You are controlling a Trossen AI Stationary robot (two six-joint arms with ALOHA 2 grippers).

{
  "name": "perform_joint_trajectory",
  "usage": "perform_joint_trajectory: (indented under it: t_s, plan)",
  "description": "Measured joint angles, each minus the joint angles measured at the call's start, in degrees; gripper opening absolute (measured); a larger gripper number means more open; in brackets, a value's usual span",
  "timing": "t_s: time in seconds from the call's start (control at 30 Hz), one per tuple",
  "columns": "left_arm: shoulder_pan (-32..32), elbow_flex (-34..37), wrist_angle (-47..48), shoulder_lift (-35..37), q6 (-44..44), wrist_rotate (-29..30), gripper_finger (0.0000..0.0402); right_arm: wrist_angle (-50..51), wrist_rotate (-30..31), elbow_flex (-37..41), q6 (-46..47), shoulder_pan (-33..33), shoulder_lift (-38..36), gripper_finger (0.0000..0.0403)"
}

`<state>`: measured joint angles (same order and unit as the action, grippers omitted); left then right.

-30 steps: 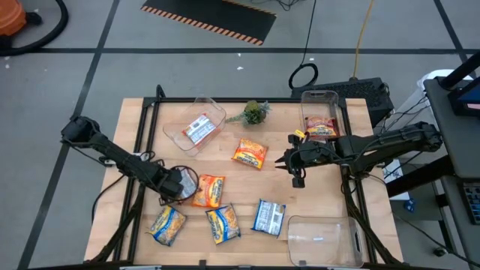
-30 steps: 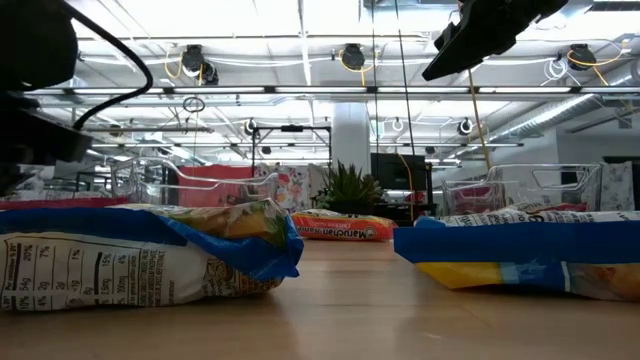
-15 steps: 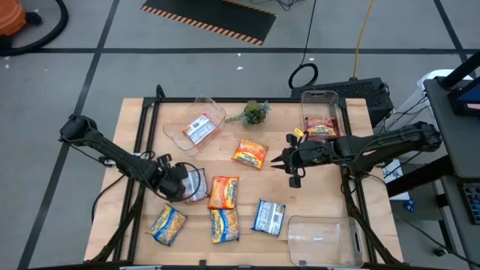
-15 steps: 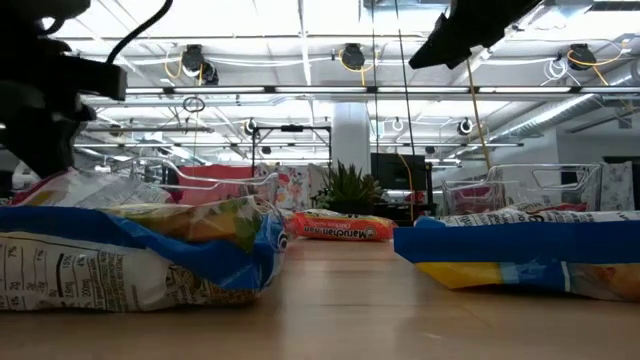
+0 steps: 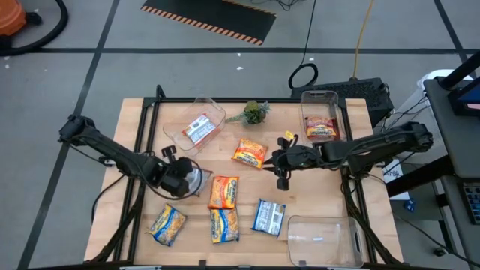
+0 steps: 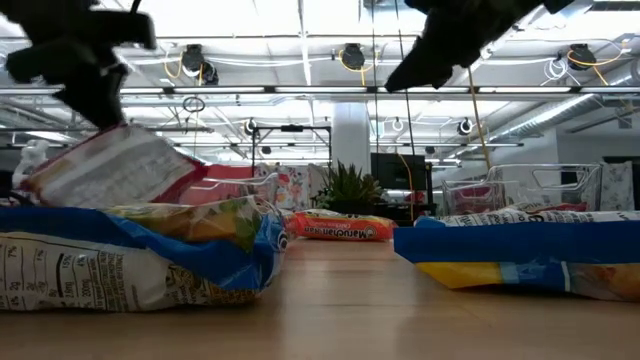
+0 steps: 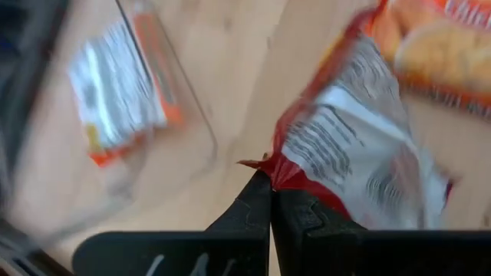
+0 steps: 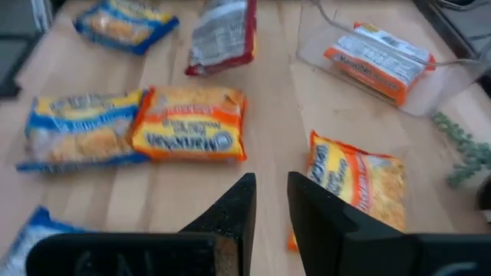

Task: Sort Maruchan noodles
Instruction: Put the red noodle pack into the top right transparent bin

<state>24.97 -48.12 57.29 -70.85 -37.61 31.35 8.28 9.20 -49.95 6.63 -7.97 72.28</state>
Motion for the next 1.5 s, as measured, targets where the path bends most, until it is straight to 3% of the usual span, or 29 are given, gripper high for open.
perform_joint_trajectory:
  t_s: [0.13, 0.4, 0.6, 0.8, 0.97, 1.23, 1.5]
  plan:
    - [-2.0, -3.4, -0.4, 0.0, 6.1, 1.8, 0.0000, -5.1, 0.0, 0.0, 1.4, 0.0, 2.6, 0.0092]
    - [-5.8, -6.2, -2.2, 0.0, 12.2, 3.4, 0.0000, -19.4, 0.0, 0.0, 1.7, 0.8, 11.8, 0.0170]
    - [-7.6, -7.6, -5.3, 0.0, 17.1, 4.6, 0.0000, -29.4, 6.5, 0.0, 0.2, 1.9, 18.7, 0.0198]
    - [-9.6, -7.9, -12.0, 0.0, 23.7, 5.2, 0.0000, -36.2, 2.6, 0.0, 2.0, 3.8, 22.6, 0.0202]
    - [-10.6, -7.9, -18.0, 0.0, 28.9, 4.8, 0.0000, -37.3, 1.5, 0.0, 2.8, 5.0, 25.4, 0.0237]
    - [-10.7, -7.9, -22.4, 0.0, 30.5, 4.8, 0.0000, -49.6, -2.0, 0.0, 5.9, 5.5, 30.5, 0.0305]
    - [-10.7, -7.9, -26.0, 0.0, 31.3, 4.8, 0.0000, -59.7, -2.0, 0.0, 7.4, 5.4, 35.8, 0.0313]
